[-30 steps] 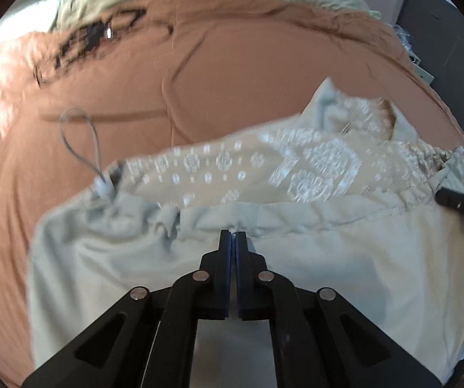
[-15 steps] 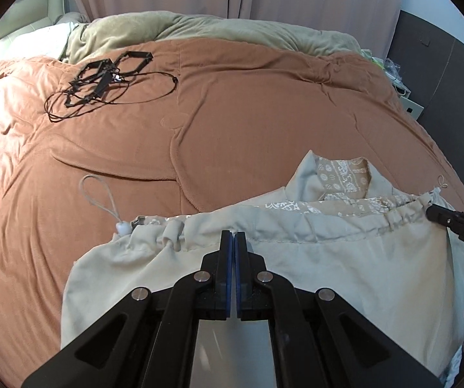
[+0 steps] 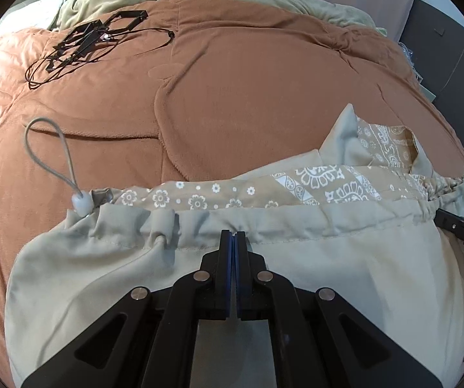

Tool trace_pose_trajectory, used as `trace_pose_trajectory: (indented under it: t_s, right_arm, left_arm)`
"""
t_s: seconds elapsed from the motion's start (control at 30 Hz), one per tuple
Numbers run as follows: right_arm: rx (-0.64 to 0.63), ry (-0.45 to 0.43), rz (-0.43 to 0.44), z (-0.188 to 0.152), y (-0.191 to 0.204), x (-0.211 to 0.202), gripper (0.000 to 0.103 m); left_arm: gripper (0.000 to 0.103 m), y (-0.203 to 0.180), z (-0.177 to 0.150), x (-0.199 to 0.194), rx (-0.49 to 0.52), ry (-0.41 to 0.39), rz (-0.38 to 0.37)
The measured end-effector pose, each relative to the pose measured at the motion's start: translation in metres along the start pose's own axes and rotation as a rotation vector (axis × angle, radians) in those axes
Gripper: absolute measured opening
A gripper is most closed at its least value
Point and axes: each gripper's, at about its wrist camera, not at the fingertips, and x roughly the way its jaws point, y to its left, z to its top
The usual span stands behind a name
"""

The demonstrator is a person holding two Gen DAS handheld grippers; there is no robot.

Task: Fold large clothes

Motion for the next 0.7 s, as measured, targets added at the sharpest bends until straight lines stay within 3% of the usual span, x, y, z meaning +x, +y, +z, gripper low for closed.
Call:
trace_pose_trajectory:
  t_s: [0.13, 0.17, 0.2, 0.23, 0.27, 0.3, 0.33, 0.43, 0.7]
  right_arm:
    - [0.023, 0.023, 0.016, 0.003, -0.002, -0.001, 0.007]
    - [0.034, 0.029, 0.025, 0.003, -0.002, -0.003, 0.013]
    - [0.045, 0.036, 0.040, 0.003, -0.002, -0.005, 0.026]
    - [0.053, 0.038, 0.055, 0.002, -0.001, -0.010, 0.036]
    - [0.050, 0.033, 0.053, 0.001, 0.002, -0.015, 0.059]
    - [0.041, 0.024, 0.046, -0.001, 0.005, -0.021, 0.072]
    - [0.026, 0.011, 0.044, -0.003, 0.010, -0.030, 0.074]
    - [0.020, 0.003, 0.056, -0.009, 0.019, -0.050, 0.074]
    - [0.021, -0.043, 0.050, -0.040, 0.037, -0.109, 0.074]
  left_arm:
    - [0.005, 0.003, 0.004, -0.004, -0.029, 0.037, -0.026]
    - [0.006, 0.006, 0.004, -0.007, -0.047, 0.046, -0.034]
    - [0.008, 0.007, 0.005, -0.010, -0.056, 0.047, -0.038]
    - [0.018, 0.008, 0.004, -0.015, -0.059, 0.043, -0.039]
    - [0.044, 0.007, 0.003, -0.023, -0.058, 0.030, -0.042]
    - [0.063, 0.006, 0.002, -0.030, -0.057, 0.017, -0.049]
    - [0.098, 0.006, 0.001, -0.039, -0.056, -0.003, -0.058]
    - [0.103, 0.008, -0.003, -0.074, -0.063, -0.076, -0.067]
    - [0.103, 0.045, -0.042, -0.147, -0.141, -0.145, -0.076]
